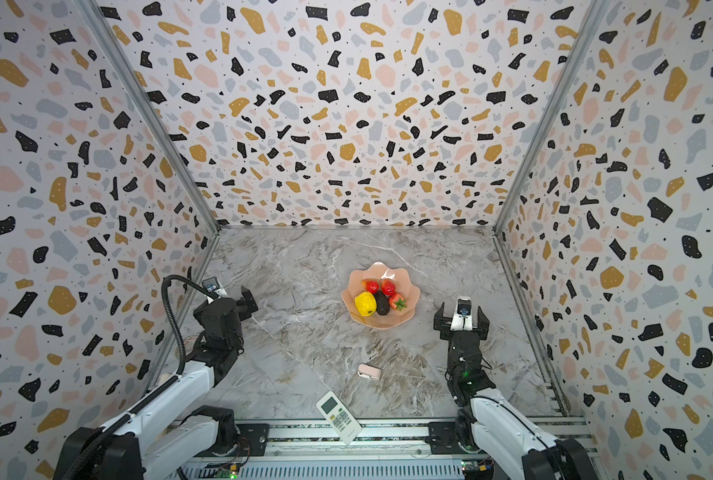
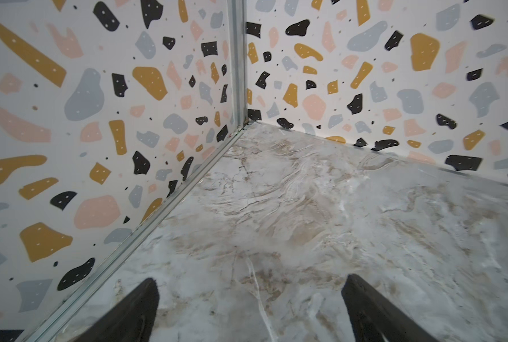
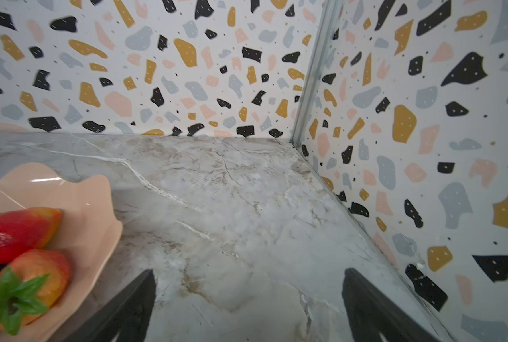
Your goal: Place and organize the fake fruits in the fruit bowl
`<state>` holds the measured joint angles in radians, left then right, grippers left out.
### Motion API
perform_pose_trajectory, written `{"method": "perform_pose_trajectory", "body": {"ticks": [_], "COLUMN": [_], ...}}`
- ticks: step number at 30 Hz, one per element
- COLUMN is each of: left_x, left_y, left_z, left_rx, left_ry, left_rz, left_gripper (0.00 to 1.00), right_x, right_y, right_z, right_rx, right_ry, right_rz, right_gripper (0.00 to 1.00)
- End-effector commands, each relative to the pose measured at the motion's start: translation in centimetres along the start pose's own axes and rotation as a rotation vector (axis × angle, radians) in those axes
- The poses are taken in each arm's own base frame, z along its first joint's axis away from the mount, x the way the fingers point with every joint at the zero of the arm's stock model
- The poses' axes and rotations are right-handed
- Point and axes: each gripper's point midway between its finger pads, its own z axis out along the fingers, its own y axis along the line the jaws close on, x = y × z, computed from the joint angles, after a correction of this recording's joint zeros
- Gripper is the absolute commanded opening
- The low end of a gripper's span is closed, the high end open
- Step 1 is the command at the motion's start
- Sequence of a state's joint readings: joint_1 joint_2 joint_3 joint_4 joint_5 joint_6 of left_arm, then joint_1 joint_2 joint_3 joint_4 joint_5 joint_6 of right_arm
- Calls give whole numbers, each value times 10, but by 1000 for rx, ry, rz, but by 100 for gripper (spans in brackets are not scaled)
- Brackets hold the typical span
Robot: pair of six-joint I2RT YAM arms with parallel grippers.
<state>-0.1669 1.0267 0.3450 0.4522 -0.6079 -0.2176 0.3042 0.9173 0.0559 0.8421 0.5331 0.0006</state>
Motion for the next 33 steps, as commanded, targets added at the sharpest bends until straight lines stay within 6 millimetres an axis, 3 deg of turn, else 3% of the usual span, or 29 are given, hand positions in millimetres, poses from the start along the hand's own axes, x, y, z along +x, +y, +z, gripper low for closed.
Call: {"method": "perform_pose_trajectory", "body": {"ticks": [1,4,6,8,9,13,16,19,33], "left_x": [-18,-2,18,13,19,20,26,28,25], "left_y": [7,2,-6,-12,-16,-19,-20,-23,-22], "left_z": [4,13,26,25,28,24,18,21,18], "left_rx": [-61,-57,-42,-37,-19,51,156,158,159], "left_ry": [-138,-146,-107,-153,-95,-126,-175,-134,-154], "left_rz": [-16,33,63,78,95,85,59,79,71], "left_gripper": [100,99,100,100,100,99,99,99,100], "right_x": [-19,-16,-19,-10,1,11,12,12,14], "right_y": [-9,-1,9,13,17,16,19,24,26], "right_z": [9,24,38,59,67,80,78,67,68], "right_rx": [78,86,49,48,20,-93,-133,-186,-189], "right_ry": [-94,-97,-109,-66,1,62,55,-13,11], "right_rz": [59,22,5,-10,-14,47,52,36,27], "right_gripper": [99,99,99,99,99,99,99,99,99]}}
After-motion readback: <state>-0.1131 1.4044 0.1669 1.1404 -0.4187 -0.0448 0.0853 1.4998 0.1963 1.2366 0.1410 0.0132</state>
